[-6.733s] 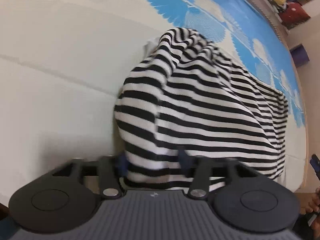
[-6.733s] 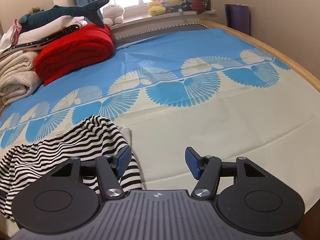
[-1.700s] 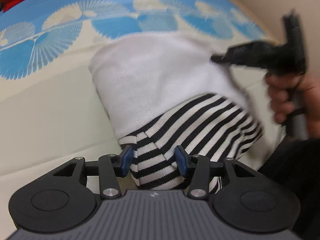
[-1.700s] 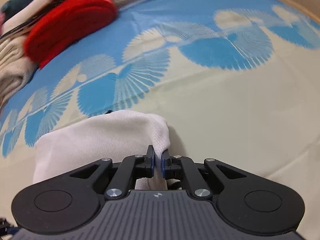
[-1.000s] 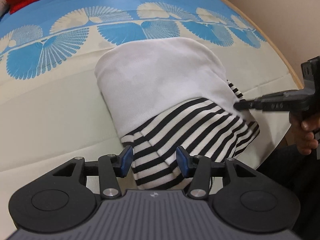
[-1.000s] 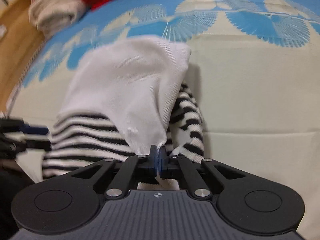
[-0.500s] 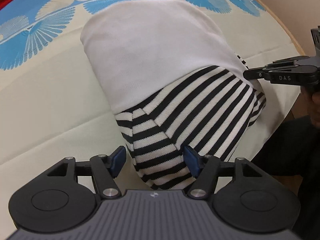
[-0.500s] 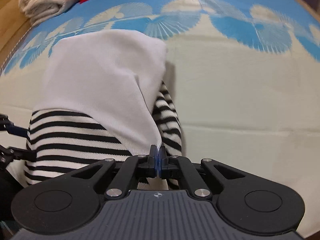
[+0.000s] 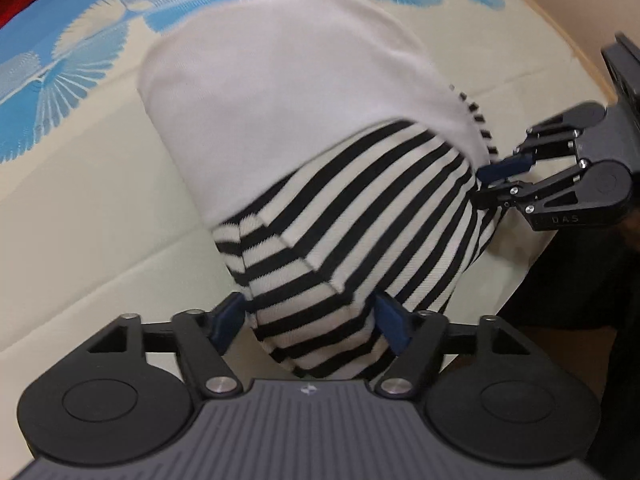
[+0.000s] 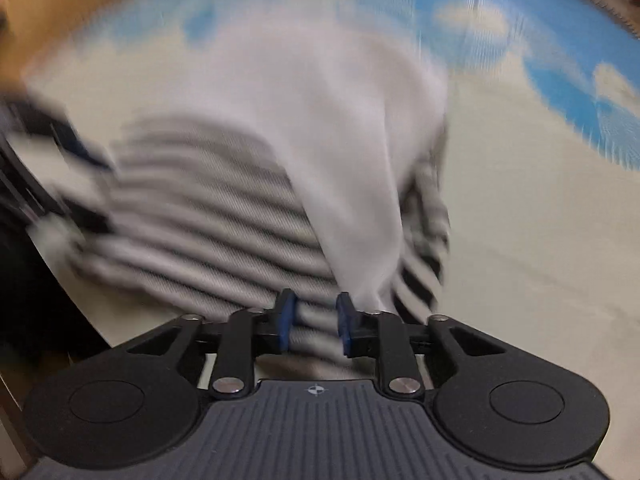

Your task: Fold small clothes

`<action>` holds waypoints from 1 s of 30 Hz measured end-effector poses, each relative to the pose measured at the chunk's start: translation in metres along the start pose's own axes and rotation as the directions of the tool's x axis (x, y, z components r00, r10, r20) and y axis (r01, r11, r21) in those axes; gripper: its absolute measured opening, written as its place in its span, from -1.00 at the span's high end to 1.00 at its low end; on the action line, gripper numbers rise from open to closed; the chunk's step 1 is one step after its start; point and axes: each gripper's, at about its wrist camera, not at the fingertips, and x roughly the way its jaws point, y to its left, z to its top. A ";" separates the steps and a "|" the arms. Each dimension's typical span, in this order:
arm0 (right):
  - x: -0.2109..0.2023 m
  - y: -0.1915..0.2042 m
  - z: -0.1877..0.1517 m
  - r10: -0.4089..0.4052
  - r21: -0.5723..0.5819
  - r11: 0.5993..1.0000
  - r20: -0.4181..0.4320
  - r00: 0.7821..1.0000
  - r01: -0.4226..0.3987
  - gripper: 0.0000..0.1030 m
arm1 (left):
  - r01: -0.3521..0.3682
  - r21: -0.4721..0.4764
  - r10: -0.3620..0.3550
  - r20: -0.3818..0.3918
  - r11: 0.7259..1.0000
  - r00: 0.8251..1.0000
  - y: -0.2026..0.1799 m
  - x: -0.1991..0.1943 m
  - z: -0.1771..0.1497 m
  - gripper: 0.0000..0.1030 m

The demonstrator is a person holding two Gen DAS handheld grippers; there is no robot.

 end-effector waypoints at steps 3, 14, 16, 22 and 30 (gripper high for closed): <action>-0.010 -0.015 0.008 0.045 0.115 0.992 0.021 0.999 -0.047 0.42 | 0.004 -0.033 -0.004 0.009 0.999 1.000 0.004 -0.007 0.001 -0.50; -0.037 -0.080 0.038 -0.039 0.515 0.842 0.355 0.934 -0.161 0.12 | 0.127 -0.387 -0.052 0.198 0.913 0.979 0.060 -0.024 0.024 -0.50; -0.027 -0.087 0.050 -0.042 0.569 0.802 0.357 0.933 -0.181 0.12 | 0.126 -0.392 -0.057 0.184 0.911 0.981 0.058 -0.019 0.029 -0.50; 0.003 -0.098 0.065 -0.027 0.659 0.719 0.344 0.939 -0.221 0.12 | 0.092 -0.412 -0.029 0.158 0.907 0.987 0.054 -0.009 0.033 -0.50; -0.012 -0.098 0.076 -0.040 0.640 0.708 0.459 0.887 -0.299 0.95 | 0.088 -0.393 -0.033 0.146 0.915 0.989 0.060 -0.006 0.035 -0.50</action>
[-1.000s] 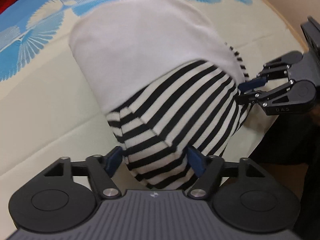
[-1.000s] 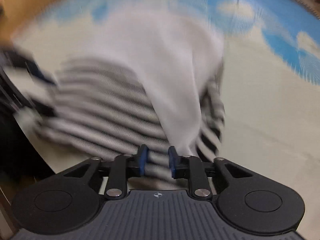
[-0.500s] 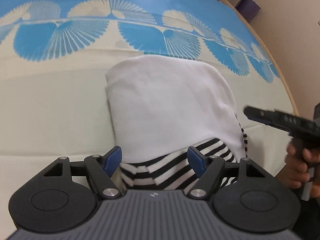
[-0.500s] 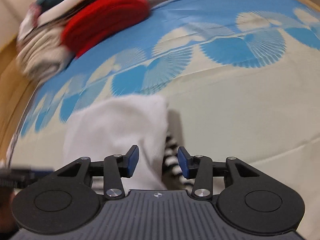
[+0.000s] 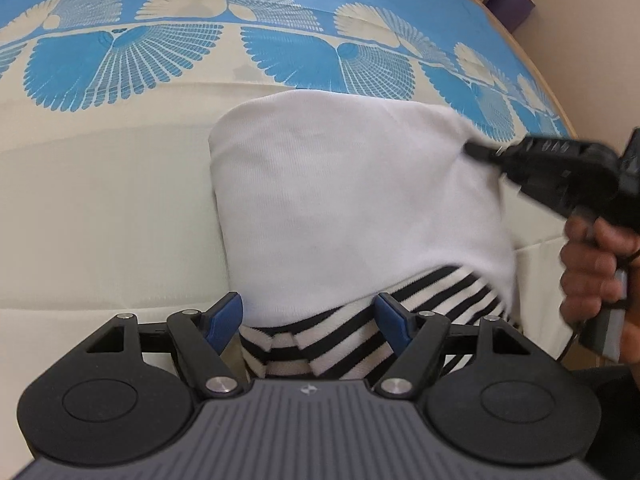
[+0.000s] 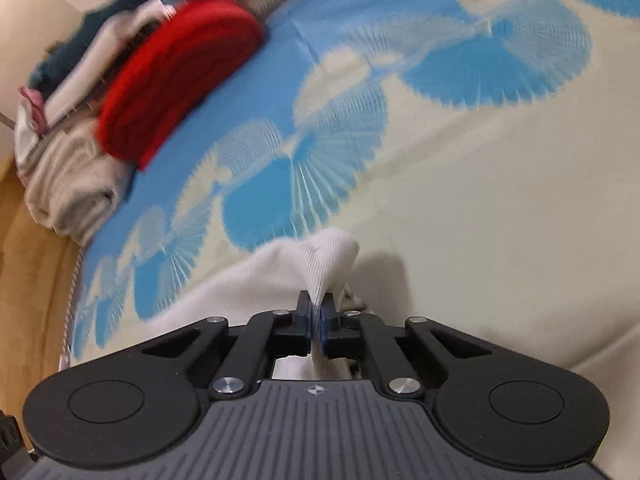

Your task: Fold small clothes

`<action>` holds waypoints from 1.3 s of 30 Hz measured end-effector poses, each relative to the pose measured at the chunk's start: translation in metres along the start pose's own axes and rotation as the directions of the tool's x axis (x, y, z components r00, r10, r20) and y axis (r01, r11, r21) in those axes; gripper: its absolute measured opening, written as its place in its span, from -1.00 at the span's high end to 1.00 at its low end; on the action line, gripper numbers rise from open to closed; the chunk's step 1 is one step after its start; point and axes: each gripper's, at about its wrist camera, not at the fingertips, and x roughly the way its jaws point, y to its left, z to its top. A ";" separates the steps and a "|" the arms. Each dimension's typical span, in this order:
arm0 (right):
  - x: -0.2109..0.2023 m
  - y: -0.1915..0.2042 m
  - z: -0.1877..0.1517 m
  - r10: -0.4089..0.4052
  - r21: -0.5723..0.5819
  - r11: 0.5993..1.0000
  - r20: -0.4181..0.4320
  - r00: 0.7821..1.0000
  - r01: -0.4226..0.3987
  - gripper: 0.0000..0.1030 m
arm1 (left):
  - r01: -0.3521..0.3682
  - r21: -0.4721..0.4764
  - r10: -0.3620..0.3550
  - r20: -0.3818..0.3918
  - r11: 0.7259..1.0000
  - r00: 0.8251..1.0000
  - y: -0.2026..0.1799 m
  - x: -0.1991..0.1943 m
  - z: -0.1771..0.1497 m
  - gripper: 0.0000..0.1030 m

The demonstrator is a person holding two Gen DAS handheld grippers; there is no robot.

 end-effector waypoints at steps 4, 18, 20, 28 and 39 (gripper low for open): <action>-0.001 -0.006 0.005 -0.162 -0.008 0.987 0.048 0.986 0.163 0.96 | 0.023 0.007 -0.023 0.003 1.000 1.000 -0.003 0.001 0.000 -0.53; -0.031 0.032 -0.040 0.010 -0.344 0.938 -0.123 0.992 -0.051 -0.07 | 0.041 -0.055 -0.040 0.022 0.998 0.999 0.006 -0.006 0.005 -0.53; -0.014 0.030 -0.059 -0.146 -0.463 0.886 -0.202 0.968 0.037 -0.10 | 0.040 -0.061 -0.038 0.028 0.997 0.999 0.004 -0.006 0.008 -0.53; -0.021 -0.005 -0.048 -0.260 -0.361 0.912 -0.148 0.954 0.193 -0.42 | -0.095 0.014 0.093 0.102 0.995 0.990 -0.004 -0.020 0.018 -0.53; 0.008 -0.016 -0.059 -0.199 -0.227 0.966 -0.338 0.920 0.126 -0.56 | 0.122 -0.223 -0.120 0.024 0.967 0.993 0.032 0.031 0.040 -0.63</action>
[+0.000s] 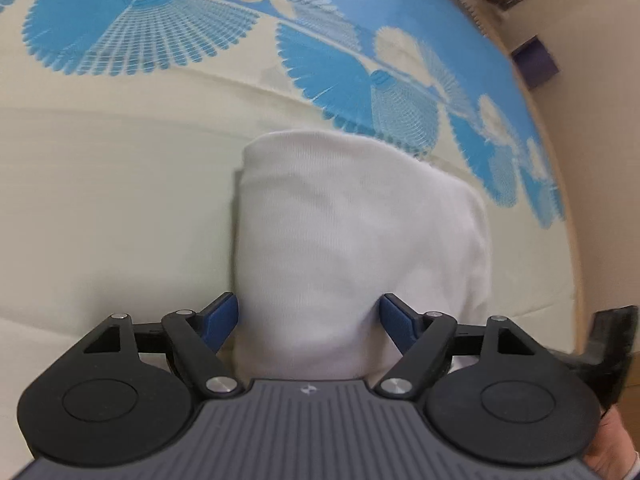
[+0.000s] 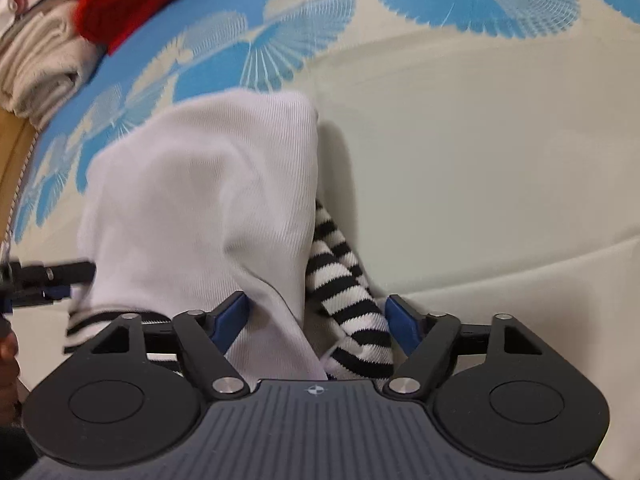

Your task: Fold small clothes

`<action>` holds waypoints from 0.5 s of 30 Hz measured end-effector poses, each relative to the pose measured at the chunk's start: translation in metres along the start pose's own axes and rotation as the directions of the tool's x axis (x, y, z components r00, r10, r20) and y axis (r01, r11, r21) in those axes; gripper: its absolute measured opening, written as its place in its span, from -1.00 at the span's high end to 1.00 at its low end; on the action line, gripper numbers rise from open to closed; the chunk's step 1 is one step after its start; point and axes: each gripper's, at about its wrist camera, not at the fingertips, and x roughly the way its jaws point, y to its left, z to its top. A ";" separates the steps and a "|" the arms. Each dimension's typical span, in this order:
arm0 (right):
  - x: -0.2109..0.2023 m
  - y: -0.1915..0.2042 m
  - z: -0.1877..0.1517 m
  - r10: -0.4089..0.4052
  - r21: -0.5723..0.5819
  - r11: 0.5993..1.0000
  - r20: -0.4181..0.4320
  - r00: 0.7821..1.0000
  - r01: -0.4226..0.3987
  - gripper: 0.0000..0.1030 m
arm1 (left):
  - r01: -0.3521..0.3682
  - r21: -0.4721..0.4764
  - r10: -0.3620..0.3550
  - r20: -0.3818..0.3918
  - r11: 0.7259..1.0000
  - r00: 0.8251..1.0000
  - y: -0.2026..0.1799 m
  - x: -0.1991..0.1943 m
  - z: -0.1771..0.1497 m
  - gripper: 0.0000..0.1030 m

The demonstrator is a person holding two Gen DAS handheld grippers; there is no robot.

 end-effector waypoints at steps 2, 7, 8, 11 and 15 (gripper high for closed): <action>0.004 0.001 0.003 0.000 -0.009 1.000 -0.005 1.000 0.000 -0.59 | 0.009 -0.006 -0.009 -0.001 1.000 1.000 0.001 0.007 -0.001 -0.66; 0.004 0.002 0.005 0.008 -0.013 1.000 0.004 1.000 -0.008 -0.60 | 0.033 -0.018 -0.033 0.000 0.999 0.999 0.004 0.018 -0.002 -0.73; 0.006 0.002 0.007 0.009 -0.017 1.000 0.007 1.000 -0.009 -0.59 | 0.032 -0.020 -0.033 -0.001 0.999 0.999 0.004 0.020 -0.001 -0.74; 0.006 0.003 0.008 0.018 -0.033 0.999 0.014 1.000 -0.018 -0.46 | 0.037 -0.026 -0.037 -0.001 0.999 0.999 0.004 0.024 -0.001 -0.77; 0.006 0.006 0.008 0.071 -0.028 0.997 0.013 0.997 -0.071 0.10 | 0.039 -0.034 -0.039 -0.005 0.999 0.999 0.006 0.029 0.000 -0.78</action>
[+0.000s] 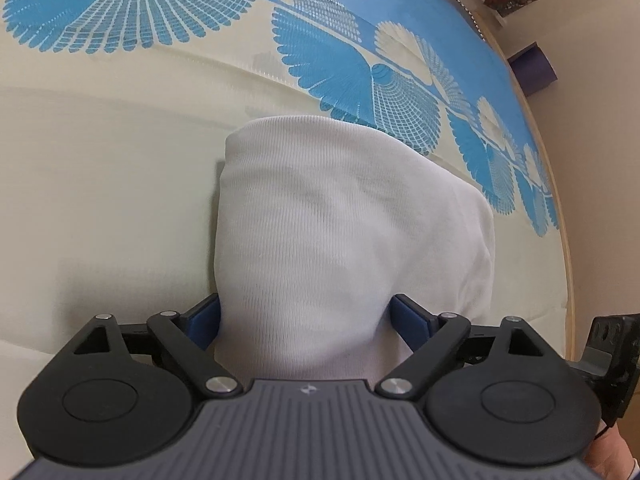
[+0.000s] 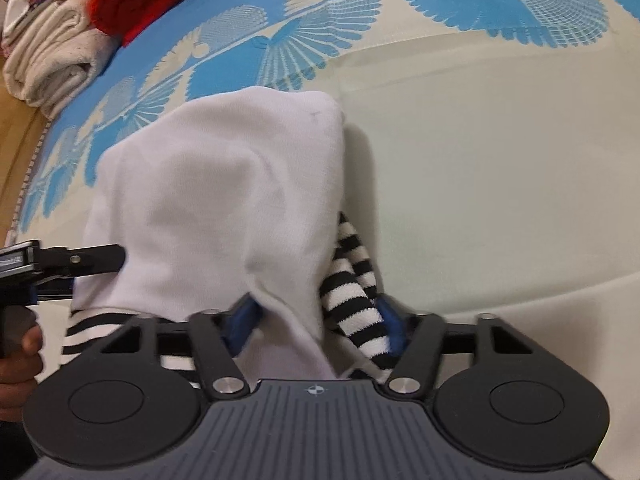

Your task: Fold small clothes

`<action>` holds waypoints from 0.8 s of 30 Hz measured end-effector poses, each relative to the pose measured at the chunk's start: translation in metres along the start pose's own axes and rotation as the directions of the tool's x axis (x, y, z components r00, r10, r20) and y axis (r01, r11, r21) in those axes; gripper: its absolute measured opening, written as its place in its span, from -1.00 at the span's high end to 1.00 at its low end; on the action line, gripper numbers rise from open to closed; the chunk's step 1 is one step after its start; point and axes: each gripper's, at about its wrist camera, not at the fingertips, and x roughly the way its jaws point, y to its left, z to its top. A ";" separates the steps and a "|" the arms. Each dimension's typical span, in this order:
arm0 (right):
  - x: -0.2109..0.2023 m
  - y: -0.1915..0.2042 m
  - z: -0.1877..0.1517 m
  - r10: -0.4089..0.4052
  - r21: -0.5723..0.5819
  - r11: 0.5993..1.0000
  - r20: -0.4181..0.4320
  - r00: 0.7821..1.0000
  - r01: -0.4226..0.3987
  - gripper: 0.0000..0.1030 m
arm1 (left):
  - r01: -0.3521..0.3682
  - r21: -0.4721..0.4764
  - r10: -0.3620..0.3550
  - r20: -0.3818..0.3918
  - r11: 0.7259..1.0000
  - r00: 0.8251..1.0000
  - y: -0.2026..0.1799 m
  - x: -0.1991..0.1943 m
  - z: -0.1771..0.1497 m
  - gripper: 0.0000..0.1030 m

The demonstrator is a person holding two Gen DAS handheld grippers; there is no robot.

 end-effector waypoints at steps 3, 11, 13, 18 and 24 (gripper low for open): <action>-0.001 0.006 0.000 0.006 -0.027 1.000 0.014 1.000 -0.006 0.46 | -0.004 0.002 0.004 -0.002 1.000 1.000 0.002 0.004 0.001 -0.75; -0.008 0.015 0.006 0.010 -0.013 1.000 0.080 0.997 -0.009 0.68 | -0.024 0.128 0.012 0.096 0.991 0.995 -0.017 -0.019 0.002 0.20; -0.014 0.021 0.011 0.028 -0.014 1.000 0.148 0.989 -0.026 0.71 | -0.042 0.163 0.015 0.166 0.986 0.986 -0.023 -0.032 0.005 0.21; -0.037 0.050 0.019 0.090 -0.088 0.994 0.381 0.920 -0.061 0.72 | -0.078 0.222 -0.017 0.397 0.972 0.918 -0.037 -0.076 0.017 -0.05; -0.036 0.058 0.028 -0.030 -0.061 0.996 0.437 0.899 0.063 0.39 | -0.235 0.128 0.140 0.506 0.964 0.851 -0.022 -0.096 0.025 -0.55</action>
